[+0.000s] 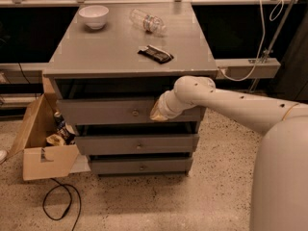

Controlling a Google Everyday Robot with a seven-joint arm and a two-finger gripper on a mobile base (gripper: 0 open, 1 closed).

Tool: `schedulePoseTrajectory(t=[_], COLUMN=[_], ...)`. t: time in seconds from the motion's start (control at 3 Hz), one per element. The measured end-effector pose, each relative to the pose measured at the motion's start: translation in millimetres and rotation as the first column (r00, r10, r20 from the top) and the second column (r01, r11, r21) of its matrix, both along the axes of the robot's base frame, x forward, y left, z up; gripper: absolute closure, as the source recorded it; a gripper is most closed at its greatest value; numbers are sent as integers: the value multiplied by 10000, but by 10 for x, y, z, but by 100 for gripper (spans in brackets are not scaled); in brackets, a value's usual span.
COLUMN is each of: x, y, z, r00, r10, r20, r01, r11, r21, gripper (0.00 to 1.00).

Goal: Close top drawer

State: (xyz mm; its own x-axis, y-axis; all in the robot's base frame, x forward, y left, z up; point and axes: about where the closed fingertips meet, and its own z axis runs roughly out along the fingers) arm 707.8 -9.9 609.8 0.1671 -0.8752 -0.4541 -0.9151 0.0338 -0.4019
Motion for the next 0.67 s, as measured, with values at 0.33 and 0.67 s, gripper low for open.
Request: schedulePoseTrajectory(t=[0.33, 0.67], x=[-142, -530], y=[-212, -604], z=[55, 95], r00=[9999, 9986], r10=[-96, -32], r20=[-50, -526], r01=[97, 71], r11=[9999, 9972], r21=[60, 748], gripper=[100, 100])
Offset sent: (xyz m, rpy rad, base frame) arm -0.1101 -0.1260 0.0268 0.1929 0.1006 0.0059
